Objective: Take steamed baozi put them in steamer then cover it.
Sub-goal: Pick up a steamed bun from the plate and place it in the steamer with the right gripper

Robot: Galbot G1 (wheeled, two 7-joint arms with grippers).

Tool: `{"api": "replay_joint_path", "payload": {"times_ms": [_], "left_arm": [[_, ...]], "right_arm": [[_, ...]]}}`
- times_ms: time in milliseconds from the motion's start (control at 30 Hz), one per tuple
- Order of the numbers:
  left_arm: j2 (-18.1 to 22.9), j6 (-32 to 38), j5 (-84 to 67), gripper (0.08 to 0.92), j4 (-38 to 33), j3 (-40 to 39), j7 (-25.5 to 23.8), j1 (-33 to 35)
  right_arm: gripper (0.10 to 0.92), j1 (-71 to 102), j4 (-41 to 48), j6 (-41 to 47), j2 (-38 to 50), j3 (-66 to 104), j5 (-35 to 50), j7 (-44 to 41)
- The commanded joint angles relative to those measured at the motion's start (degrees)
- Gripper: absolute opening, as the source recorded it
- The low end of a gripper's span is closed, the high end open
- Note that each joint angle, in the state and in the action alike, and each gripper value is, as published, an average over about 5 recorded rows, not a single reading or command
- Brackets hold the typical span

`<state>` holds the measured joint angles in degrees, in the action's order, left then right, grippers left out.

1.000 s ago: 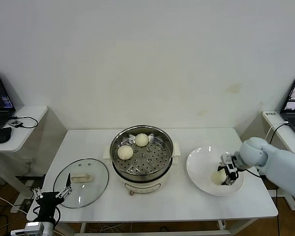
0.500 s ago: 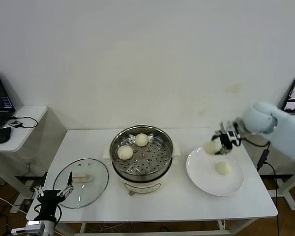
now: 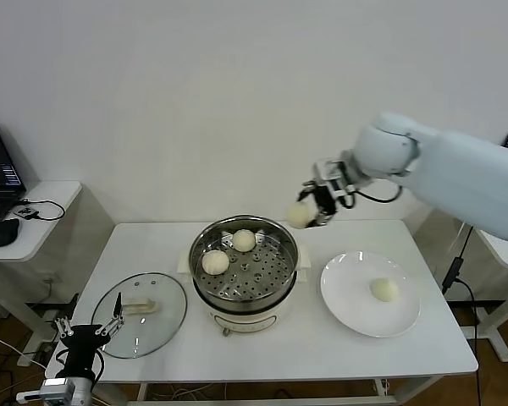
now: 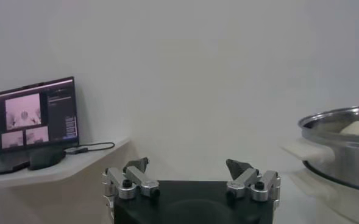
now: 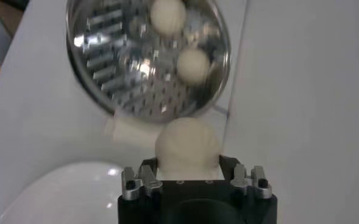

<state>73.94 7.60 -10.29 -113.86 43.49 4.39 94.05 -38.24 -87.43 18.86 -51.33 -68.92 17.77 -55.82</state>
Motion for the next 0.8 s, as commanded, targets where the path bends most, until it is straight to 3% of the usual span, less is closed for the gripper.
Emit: {"api": "replay_joint_path", "payload": {"times_ms": [33,333,800], "left_arm": [[0.3,-0.3,0.0,0.823,-0.6,0.3,0.0,0.1],[1.0,-0.3,-0.2,0.823,-0.7,1.4,0.0,0.4],[1.8,-0.1,-0.3,0.823,-0.5,1.7,0.0,0.4]], "right_arm": [[0.644,1.5,2.1,-6.0,-13.3,-4.3,0.6,1.9],[0.645,9.3,7.5,-18.6,-17.1,-5.8,-8.9,1.3],[0.646,12.1,8.8,-27.3,-19.0,-6.0,-20.2,0.0]]}}
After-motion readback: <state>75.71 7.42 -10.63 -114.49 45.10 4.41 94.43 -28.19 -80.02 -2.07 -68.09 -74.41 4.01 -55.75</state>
